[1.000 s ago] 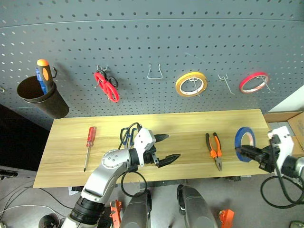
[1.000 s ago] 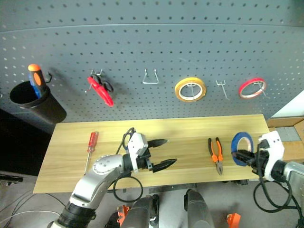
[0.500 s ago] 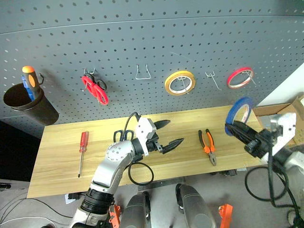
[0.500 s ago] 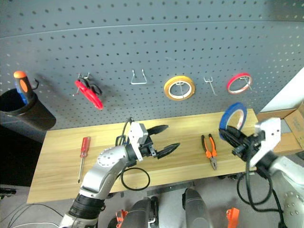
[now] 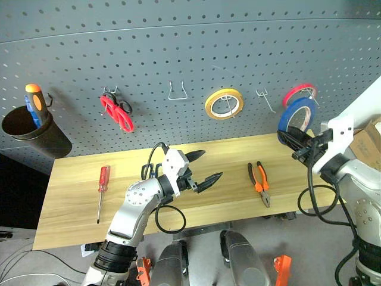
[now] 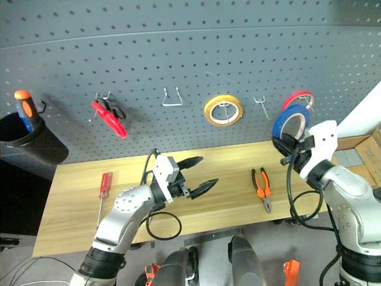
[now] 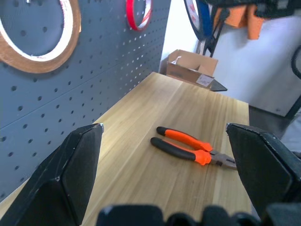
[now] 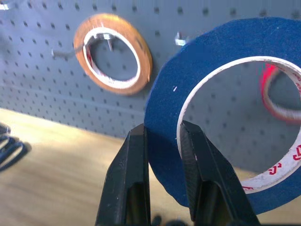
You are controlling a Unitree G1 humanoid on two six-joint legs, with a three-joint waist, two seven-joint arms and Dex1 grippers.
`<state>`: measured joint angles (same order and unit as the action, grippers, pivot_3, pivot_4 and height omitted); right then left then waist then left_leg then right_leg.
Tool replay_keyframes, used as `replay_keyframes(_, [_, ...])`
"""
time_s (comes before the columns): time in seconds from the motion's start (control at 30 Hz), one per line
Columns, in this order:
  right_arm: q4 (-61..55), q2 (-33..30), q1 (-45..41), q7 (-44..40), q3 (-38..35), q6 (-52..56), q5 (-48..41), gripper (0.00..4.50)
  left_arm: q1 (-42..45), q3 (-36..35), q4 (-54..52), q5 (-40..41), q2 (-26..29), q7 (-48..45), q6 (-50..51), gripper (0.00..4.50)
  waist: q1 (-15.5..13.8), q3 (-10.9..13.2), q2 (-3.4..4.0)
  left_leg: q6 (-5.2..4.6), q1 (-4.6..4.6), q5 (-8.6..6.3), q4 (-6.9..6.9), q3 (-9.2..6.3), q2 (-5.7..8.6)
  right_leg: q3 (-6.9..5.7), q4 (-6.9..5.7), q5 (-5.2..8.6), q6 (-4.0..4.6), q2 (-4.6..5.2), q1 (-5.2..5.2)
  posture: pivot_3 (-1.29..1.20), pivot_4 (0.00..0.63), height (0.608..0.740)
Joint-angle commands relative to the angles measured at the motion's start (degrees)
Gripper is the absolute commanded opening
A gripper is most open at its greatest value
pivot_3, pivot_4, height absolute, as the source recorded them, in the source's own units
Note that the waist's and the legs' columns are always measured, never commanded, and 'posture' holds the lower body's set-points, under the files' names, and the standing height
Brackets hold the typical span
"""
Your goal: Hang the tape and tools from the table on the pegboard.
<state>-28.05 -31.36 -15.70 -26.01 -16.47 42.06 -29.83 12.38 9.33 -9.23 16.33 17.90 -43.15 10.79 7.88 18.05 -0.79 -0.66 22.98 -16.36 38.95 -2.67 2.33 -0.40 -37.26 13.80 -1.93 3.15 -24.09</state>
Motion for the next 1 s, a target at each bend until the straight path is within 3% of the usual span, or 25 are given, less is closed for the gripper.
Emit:
replay_keyframes(0.03, [-0.39,0.17,-1.93,-0.04,0.68,-2.26,-0.12,0.35,-0.58,-0.17,-3.13,0.18,0.36,0.35,-0.41,4.50,-0.05,0.00,0.00,0.00,0.01,0.00,0.00,0.00,0.00,0.00,-0.01,0.00,0.00,0.00,-0.01,-0.28,0.261,0.740])
replay_keyframes(0.53, [4.89,1.56,-6.63,-0.47,6.79,-4.60,1.61,0.35,-1.82,-0.40,-4.81,0.13,1.00,2.13,0.33,4.50,-0.45,-0.05,-0.01,0.02,0.00,0.01,0.03,0.02,0.00,0.03,-0.10,-0.01,0.02,0.01,-0.04,-0.25,0.259,0.740])
replay_keyframes(0.93, [17.57,4.76,-13.28,0.46,9.81,-4.09,4.99,0.35,-2.59,-1.08,-6.33,0.14,1.71,3.48,1.29,4.50,-1.07,-0.15,-0.03,0.03,-0.09,0.02,0.13,0.14,0.00,0.07,-0.47,-0.01,0.02,0.02,-0.12,-0.21,0.259,0.740])
replay_keyframes(1.0, [17.38,5.11,-13.13,0.02,9.32,-3.76,4.26,1.06,-2.73,-1.25,-6.56,0.23,1.92,3.64,1.42,4.50,-1.30,-0.17,-0.02,0.03,-0.08,0.02,0.13,0.14,0.00,0.10,-0.48,-0.01,0.02,0.02,-0.12,-0.21,0.261,0.740])
